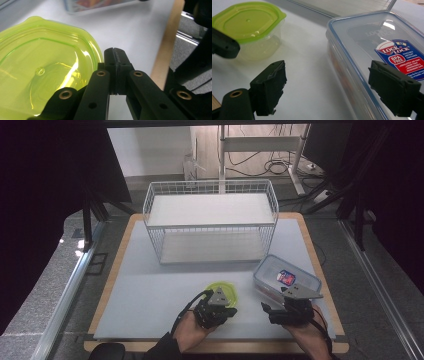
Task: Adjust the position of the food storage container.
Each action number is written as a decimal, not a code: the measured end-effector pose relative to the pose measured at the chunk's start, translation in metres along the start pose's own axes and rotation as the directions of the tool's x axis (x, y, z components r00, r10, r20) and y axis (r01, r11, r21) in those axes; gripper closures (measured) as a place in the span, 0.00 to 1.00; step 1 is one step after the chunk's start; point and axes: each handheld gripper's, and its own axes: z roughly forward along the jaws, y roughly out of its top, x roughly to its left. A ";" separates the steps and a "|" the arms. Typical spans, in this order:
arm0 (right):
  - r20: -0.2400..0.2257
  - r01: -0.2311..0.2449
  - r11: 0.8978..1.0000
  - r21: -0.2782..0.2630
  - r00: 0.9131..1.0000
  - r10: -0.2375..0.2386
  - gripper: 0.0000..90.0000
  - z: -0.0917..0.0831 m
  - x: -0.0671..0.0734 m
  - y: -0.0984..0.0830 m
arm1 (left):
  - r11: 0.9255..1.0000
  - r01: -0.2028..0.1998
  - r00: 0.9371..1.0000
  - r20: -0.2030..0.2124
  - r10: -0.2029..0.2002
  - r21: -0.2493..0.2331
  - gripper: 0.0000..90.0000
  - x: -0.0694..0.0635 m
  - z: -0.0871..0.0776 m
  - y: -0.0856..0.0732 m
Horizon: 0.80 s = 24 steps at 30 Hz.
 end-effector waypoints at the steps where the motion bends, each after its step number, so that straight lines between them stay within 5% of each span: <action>1: 0.000 -0.001 1.000 0.001 1.000 0.001 0.16 0.000 0.000 0.000 | 1.000 0.004 1.000 -0.006 -0.004 0.001 1.00 0.003 -0.001 0.000; 12: -0.001 0.004 1.000 0.005 1.000 -0.004 0.16 0.001 0.001 0.000 | 1.000 0.002 1.000 0.000 -0.002 -0.025 1.00 0.014 -0.001 0.018; 24: -0.002 0.003 1.000 -0.008 1.000 -0.003 0.17 0.000 0.001 0.000 | 1.000 0.007 1.000 -0.006 -0.007 0.013 1.00 0.018 0.013 0.032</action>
